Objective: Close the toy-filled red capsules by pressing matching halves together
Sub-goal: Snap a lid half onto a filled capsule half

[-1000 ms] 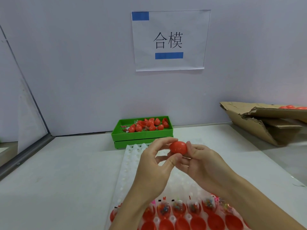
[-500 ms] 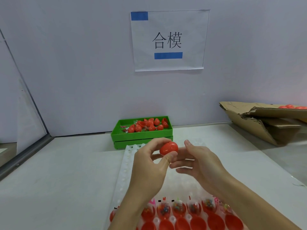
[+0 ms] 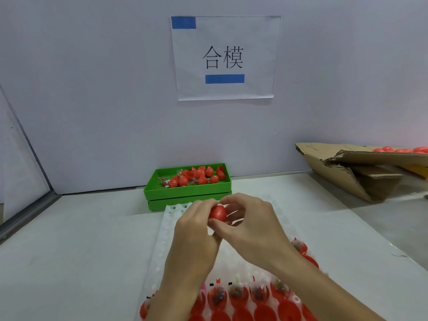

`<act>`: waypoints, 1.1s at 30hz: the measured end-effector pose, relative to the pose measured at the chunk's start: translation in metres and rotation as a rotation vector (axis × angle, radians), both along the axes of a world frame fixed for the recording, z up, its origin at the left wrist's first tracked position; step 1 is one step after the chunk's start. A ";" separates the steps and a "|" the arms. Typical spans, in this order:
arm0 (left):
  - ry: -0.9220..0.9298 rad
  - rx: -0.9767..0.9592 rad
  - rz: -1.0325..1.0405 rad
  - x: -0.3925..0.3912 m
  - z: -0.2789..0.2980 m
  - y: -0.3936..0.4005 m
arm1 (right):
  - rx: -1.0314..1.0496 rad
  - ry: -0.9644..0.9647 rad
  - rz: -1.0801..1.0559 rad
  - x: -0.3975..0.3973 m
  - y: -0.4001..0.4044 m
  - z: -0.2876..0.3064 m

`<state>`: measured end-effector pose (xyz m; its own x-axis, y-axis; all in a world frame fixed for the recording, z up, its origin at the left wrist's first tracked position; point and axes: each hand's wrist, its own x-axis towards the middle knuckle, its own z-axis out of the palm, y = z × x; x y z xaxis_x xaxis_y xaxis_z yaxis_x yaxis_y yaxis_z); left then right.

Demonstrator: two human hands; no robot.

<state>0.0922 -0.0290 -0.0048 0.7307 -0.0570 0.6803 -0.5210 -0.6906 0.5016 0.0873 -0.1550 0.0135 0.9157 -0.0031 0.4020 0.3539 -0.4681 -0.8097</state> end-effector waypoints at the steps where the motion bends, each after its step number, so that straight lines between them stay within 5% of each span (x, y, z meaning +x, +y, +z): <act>1: 0.012 -0.030 -0.003 0.000 0.000 0.000 | 0.004 0.005 0.002 0.003 -0.002 0.001; 4: 0.046 -0.126 -0.010 0.000 -0.001 0.001 | 0.143 0.073 0.021 0.016 -0.012 0.005; 9: 0.071 -0.162 0.015 -0.002 -0.001 0.003 | 1.031 0.326 0.104 0.073 -0.058 0.019; 16: 0.107 -0.173 0.016 -0.001 -0.003 0.002 | 1.552 0.155 -0.234 0.164 -0.120 0.040; 26: 0.060 -0.144 0.050 0.001 0.000 0.000 | 1.707 0.126 -0.463 0.210 -0.187 0.073; 33: 0.117 -0.163 0.089 0.006 0.000 0.008 | 1.086 0.199 -0.363 0.192 -0.150 0.046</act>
<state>0.0987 -0.0207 -0.0050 0.8022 0.1151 0.5859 -0.3936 -0.6360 0.6638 0.2794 -0.3052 0.0596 0.8371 -0.5327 -0.1245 0.1625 0.4594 -0.8733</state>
